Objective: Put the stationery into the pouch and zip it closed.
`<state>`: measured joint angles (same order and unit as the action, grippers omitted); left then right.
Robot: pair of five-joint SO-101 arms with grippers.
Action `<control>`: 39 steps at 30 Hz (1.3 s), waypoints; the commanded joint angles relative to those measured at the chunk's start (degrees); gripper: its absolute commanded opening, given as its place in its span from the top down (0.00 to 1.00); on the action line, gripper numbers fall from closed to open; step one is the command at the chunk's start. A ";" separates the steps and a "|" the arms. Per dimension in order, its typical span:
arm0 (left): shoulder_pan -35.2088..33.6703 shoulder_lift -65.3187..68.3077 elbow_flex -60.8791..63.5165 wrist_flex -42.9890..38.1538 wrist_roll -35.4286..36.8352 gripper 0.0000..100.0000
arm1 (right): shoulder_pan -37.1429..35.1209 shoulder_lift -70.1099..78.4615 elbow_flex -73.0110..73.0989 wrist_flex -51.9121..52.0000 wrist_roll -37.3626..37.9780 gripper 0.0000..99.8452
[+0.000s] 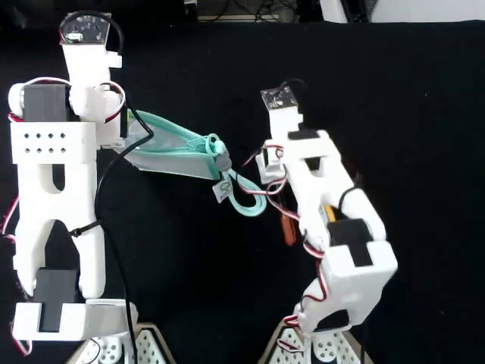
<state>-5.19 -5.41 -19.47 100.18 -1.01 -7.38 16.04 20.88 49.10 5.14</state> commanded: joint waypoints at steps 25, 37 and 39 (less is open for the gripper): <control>-0.57 -0.26 0.04 0.53 0.53 0.97 | -0.62 -29.41 31.87 9.32 13.01 0.81; -0.57 -0.26 0.13 0.53 0.26 0.97 | -4.48 -13.05 17.98 9.49 12.48 0.86; -0.57 -0.26 0.13 0.53 0.26 0.97 | -5.01 -10.33 15.87 9.23 12.48 0.87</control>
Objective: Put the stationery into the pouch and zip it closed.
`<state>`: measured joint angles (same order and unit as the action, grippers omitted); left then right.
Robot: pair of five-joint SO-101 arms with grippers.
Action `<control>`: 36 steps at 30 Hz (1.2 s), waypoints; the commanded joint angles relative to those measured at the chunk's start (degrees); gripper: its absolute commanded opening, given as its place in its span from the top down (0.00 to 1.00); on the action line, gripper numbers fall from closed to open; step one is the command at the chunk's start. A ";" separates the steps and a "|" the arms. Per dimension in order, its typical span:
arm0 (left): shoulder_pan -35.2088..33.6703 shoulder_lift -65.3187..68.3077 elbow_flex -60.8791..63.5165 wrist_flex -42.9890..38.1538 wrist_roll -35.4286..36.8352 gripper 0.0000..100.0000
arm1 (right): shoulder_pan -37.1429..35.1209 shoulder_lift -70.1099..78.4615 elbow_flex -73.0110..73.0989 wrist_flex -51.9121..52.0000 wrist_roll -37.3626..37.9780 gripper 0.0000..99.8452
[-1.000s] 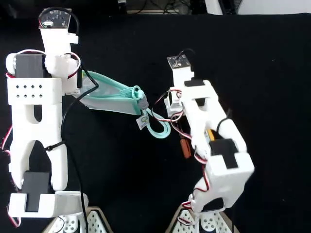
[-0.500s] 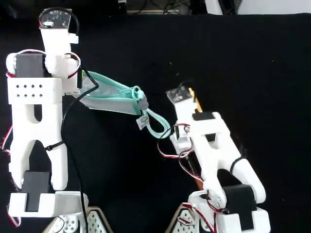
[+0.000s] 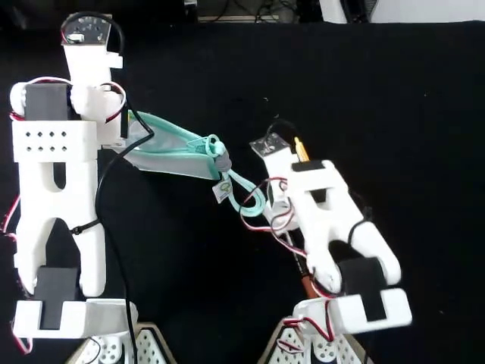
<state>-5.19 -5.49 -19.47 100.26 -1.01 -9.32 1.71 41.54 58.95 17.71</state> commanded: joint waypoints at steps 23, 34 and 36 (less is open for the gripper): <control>-0.57 -0.18 0.31 0.44 0.18 0.97 | -3.16 -8.92 0.31 -0.53 -0.09 0.87; -0.57 -0.18 0.22 0.44 0.44 0.97 | -3.08 -6.29 0.84 0.26 0.09 0.87; -0.57 -0.18 0.22 0.44 0.44 0.97 | -3.08 -3.30 0.22 -0.53 0.26 0.87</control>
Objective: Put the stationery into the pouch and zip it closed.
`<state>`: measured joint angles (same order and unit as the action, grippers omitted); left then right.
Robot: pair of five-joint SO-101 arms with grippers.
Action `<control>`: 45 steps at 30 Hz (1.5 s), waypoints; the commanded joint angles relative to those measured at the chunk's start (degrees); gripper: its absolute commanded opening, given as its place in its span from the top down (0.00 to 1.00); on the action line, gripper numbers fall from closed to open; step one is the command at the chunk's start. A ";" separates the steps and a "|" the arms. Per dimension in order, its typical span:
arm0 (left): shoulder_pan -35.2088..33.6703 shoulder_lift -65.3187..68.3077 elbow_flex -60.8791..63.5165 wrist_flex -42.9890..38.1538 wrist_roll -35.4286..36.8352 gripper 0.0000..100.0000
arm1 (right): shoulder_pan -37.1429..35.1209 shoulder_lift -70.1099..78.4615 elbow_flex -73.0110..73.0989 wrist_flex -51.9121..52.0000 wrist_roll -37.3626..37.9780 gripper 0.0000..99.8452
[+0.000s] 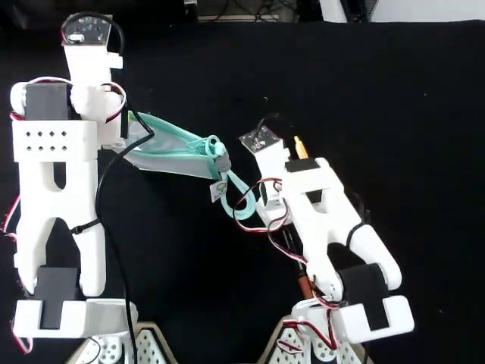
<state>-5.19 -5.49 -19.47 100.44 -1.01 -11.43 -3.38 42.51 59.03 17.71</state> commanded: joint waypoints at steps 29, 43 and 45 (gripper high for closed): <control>-0.57 -0.18 0.40 0.26 0.44 0.97 | -8.62 -67.30 -12.79 6.59 -0.53 0.99; -0.57 -0.09 0.40 0.26 0.53 0.97 | -27.69 -69.76 -12.79 -31.91 -12.66 0.99; -0.57 -0.09 0.40 0.26 0.53 0.97 | -30.42 -68.09 -12.79 -33.32 -12.66 0.99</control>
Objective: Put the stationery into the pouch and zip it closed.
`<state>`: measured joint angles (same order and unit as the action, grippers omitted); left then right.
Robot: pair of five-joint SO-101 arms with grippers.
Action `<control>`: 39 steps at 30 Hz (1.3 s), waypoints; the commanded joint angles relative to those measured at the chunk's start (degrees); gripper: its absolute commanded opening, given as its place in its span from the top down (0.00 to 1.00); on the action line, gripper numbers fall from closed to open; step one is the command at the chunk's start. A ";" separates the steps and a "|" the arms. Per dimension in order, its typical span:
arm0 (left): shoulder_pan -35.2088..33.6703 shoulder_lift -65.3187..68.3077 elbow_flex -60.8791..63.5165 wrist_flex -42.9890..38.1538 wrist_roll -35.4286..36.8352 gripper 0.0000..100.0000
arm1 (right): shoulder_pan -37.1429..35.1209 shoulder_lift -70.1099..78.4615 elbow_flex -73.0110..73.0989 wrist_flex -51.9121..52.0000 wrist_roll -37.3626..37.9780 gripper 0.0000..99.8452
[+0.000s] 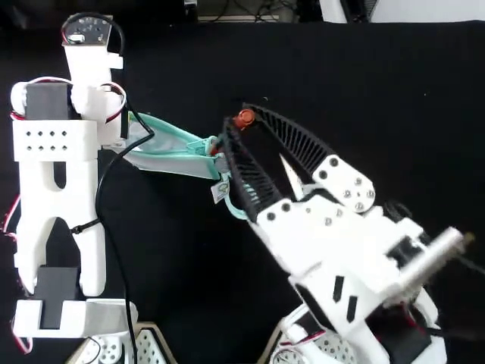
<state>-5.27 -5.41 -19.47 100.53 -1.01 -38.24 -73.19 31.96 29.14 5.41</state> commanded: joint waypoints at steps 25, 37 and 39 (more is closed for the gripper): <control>-0.57 -0.26 3.03 0.18 0.35 0.97 | 3.08 15.34 16.40 -23.21 -4.66 0.99; -0.48 -0.26 3.12 0.18 0.35 0.97 | -6.07 19.30 14.73 -8.70 10.90 0.98; -0.48 -0.26 3.12 0.18 0.26 0.97 | -5.98 21.23 11.03 -4.75 9.93 0.95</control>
<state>-5.36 -5.85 -16.66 100.26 -1.01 -43.25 -53.76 49.01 20.35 14.81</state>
